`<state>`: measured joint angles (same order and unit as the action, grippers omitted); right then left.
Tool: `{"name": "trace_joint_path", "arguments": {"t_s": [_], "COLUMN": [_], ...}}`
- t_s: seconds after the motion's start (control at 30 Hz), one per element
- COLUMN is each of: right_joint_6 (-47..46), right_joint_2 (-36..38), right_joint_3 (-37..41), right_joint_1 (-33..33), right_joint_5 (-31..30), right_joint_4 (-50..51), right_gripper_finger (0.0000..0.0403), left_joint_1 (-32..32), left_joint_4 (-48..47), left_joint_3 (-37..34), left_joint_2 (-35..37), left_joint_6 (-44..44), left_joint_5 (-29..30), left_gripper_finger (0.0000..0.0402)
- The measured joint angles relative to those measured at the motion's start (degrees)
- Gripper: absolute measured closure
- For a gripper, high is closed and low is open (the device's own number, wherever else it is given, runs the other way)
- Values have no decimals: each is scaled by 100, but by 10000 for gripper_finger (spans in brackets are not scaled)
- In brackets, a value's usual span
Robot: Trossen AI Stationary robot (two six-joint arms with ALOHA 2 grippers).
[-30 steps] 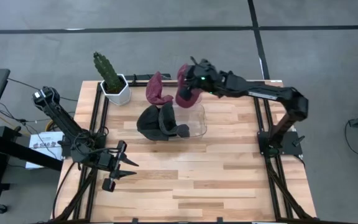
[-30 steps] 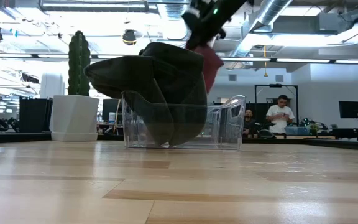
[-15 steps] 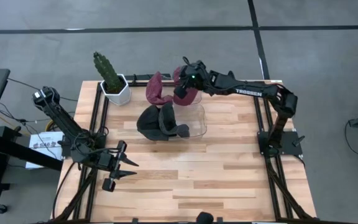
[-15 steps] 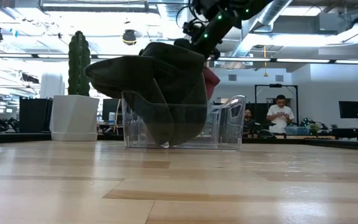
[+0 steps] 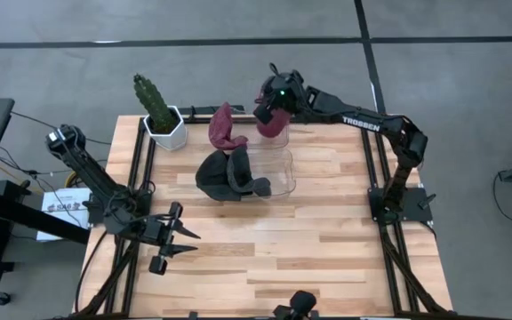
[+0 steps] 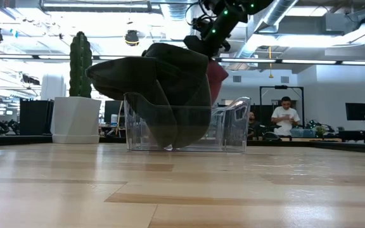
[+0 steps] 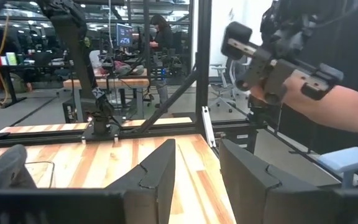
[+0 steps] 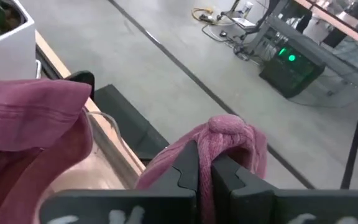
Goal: Pick & Place hat
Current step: Put the red cap into the top transparent bin
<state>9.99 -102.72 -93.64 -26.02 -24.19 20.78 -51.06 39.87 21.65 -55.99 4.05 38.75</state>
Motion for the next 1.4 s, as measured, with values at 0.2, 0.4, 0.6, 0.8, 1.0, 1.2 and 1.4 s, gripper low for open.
{"name": "trace_joint_path", "arguments": {"t_s": [0.2, 0.4, 0.6, 0.8, 1.0, 1.2, 1.4], "right_joint_6": [-3, -542, -680, -855, -1153, -1112, -993], "right_joint_2": [-33, -543, -1118, -1209, -1209, -1279, -1276], "right_joint_3": [-59, -60, -57, -59, -59, -57, -59], "right_joint_1": [0, 63, 252, 293, 373, 604, 767], "right_joint_5": [523, 1615, 1941, 2169, 2471, 2535, 2488], "right_joint_4": [99, -13, -699, -1051, -1054, -1063, -1102], "right_gripper_finger": [403, 403, 403, 403, 403, 403, 402], "left_joint_1": [189, 249, 239, 239, 239, 239, 239], "left_joint_4": [3, 1, 1, 1, -2, -40, -42], "left_joint_3": [0, 0, 0, 2, 2, 2, 2], "left_joint_2": [4, 4, 4, 4, 4, 4, 4], "left_joint_6": [0, -2, -4, -7, -7, -7, -7], "left_joint_5": [2, 2, -52, -162, -169, -169, -169], "left_gripper_finger": [279, 279, 279, 279, 279, 279, 279]}}
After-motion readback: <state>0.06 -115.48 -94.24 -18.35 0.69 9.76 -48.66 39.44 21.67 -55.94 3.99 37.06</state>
